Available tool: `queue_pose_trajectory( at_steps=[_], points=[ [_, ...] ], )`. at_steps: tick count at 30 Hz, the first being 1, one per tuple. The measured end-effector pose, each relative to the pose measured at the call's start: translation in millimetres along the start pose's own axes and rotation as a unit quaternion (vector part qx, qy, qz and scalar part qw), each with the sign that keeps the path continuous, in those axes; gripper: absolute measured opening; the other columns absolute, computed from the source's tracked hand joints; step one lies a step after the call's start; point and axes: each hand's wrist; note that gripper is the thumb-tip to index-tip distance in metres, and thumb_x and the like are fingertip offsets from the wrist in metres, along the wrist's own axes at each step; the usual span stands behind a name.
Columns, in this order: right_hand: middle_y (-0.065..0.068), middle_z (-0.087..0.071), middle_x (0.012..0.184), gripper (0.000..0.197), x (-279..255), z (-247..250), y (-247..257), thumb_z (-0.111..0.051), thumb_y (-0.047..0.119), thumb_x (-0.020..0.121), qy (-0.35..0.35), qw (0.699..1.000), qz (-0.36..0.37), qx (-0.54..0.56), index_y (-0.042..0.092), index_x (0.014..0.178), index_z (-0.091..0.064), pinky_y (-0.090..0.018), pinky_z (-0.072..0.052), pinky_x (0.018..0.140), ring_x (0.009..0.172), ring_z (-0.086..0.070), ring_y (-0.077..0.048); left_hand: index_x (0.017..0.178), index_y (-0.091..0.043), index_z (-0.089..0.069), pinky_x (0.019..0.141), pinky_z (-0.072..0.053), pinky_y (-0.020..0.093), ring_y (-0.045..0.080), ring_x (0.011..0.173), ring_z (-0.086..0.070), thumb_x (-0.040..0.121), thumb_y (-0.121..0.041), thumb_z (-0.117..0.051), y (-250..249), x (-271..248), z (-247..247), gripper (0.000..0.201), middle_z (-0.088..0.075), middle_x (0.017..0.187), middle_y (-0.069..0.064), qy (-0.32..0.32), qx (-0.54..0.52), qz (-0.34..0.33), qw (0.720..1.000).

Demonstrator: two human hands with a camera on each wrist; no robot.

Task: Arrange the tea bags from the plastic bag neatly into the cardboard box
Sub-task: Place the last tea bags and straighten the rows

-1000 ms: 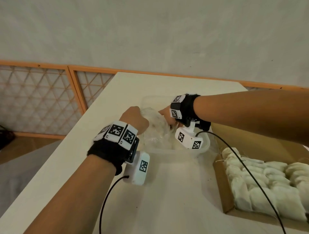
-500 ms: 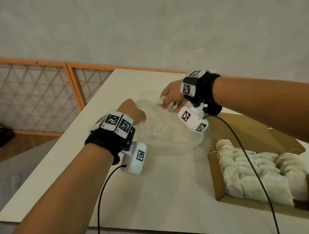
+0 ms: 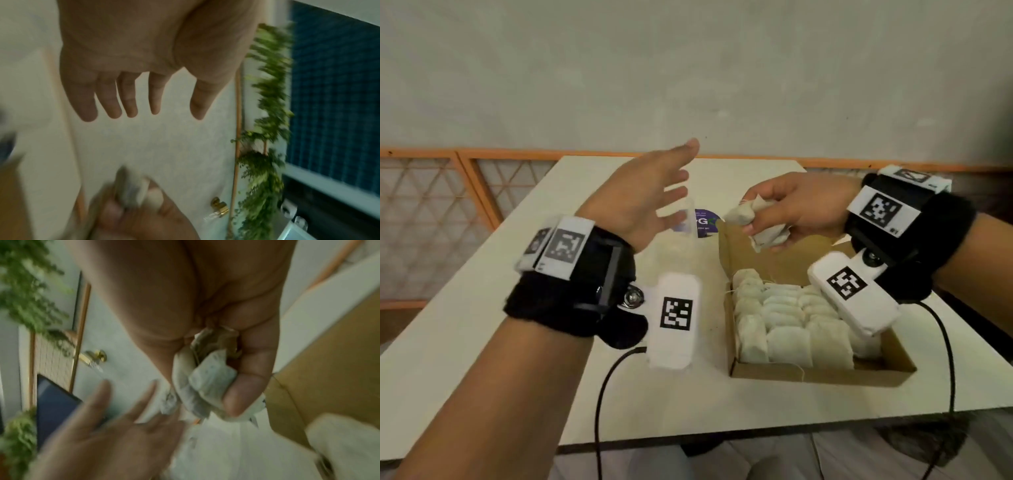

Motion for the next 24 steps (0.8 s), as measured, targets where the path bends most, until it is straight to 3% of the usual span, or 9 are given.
queue_pose_trajectory(
  at_steps=[3,6,8,10,14,18,21,24],
  points=[
    [0.003,-0.063,0.067,0.019,-27.7,-2.1,-15.9,-0.065,0.001,0.08,0.043,0.998,0.001,0.055,0.02,0.079,-0.064,-0.023,-0.052,0.053,0.062,-0.063,-0.01,0.111,-0.016,-0.064,0.085,-0.051,0.045,0.028,0.102,-0.06,0.084,-0.056,-0.057,35.6,-6.0,-45.2,0.049,-0.058,0.112,0.008,0.119,-0.15,0.129,0.973],
    [-0.005,-0.064,0.079,0.016,-38.0,-11.8,-32.6,-0.064,0.001,0.081,0.035,0.999,0.004,0.017,0.016,0.086,-0.064,-0.03,-0.052,0.064,0.071,-0.062,-0.016,0.094,-0.012,-0.071,0.082,-0.051,0.051,0.032,0.092,-0.064,0.085,-0.058,-0.053,71.8,-13.7,-84.5,0.051,-0.066,0.097,0.014,0.232,-0.237,0.202,0.922],
    [-0.006,-0.062,0.084,0.013,-42.0,-15.8,-41.7,-0.065,0.005,0.082,-0.019,0.993,0.007,-0.113,0.012,0.093,-0.063,-0.024,-0.048,0.07,0.076,-0.058,-0.015,0.094,-0.01,-0.069,0.08,-0.052,0.054,0.032,0.098,-0.062,0.086,-0.05,-0.057,87.2,-18.3,-99.9,0.042,-0.066,0.097,0.016,0.206,-0.296,0.247,0.9],
    [-0.002,-0.061,0.086,0.024,-45.7,-16.8,-51.8,-0.068,0.011,0.08,-0.054,0.978,0.031,-0.197,0.009,0.103,-0.06,-0.016,-0.044,0.072,0.076,-0.056,-0.009,0.104,-0.008,-0.064,0.076,-0.054,0.051,0.034,0.105,-0.06,0.089,-0.04,-0.058,98.7,-19.2,-105.6,0.036,-0.065,0.103,0.018,0.179,-0.351,0.274,0.878],
    [0.004,-0.057,0.109,0.057,-51.6,-7.8,-82.3,-0.076,0.031,0.072,-0.114,0.986,0.009,-0.119,0.032,0.122,-0.05,-0.032,-0.049,0.09,0.1,-0.059,-0.014,0.113,0.004,-0.06,0.071,-0.056,0.04,0.038,0.098,-0.061,0.091,-0.028,-0.057,113.8,-17.4,-102.8,0.038,-0.066,0.1,0.028,0.149,-0.403,0.303,0.85],
    [0.009,-0.059,0.111,0.03,-63.2,-14.8,-106.9,-0.076,0.023,0.074,-0.173,0.982,0.07,0.029,0.033,0.096,-0.059,-0.015,-0.052,0.072,0.096,-0.062,-0.005,0.119,0.006,-0.055,0.079,-0.054,0.038,0.036,0.1,-0.063,0.09,-0.028,-0.056,125.9,-16.2,-101.7,0.045,-0.062,0.113,0.029,0.145,-0.442,0.289,0.837],
    [0.013,-0.056,0.103,0.023,-71.8,-29.7,-119.1,-0.076,0.032,0.071,-0.243,0.962,0.121,0.017,0.033,0.09,-0.063,-0.012,-0.049,0.071,0.09,-0.058,0.001,0.124,0.008,-0.051,0.086,-0.052,0.038,0.034,0.107,-0.064,0.095,-0.031,-0.049,130.2,-16.4,-105.0,0.048,-0.06,0.12,0.031,0.161,-0.443,0.256,0.844],
    [0.012,-0.052,0.098,0.029,-70.3,-40.0,-125.3,-0.075,0.042,0.068,-0.257,0.955,0.144,-0.031,0.031,0.093,-0.063,-0.007,-0.042,0.069,0.086,-0.054,0.002,0.117,0.001,-0.053,0.076,-0.056,0.03,0.027,0.089,-0.069,0.094,-0.03,-0.047,131.0,-20.1,-110.9,0.039,-0.065,0.106,0.023,0.161,-0.429,0.223,0.86]
  ],
)
Point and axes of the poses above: each hand's wrist, its own x-axis towards the middle knuckle, its own z-axis out of the back of the hand, y = z × x
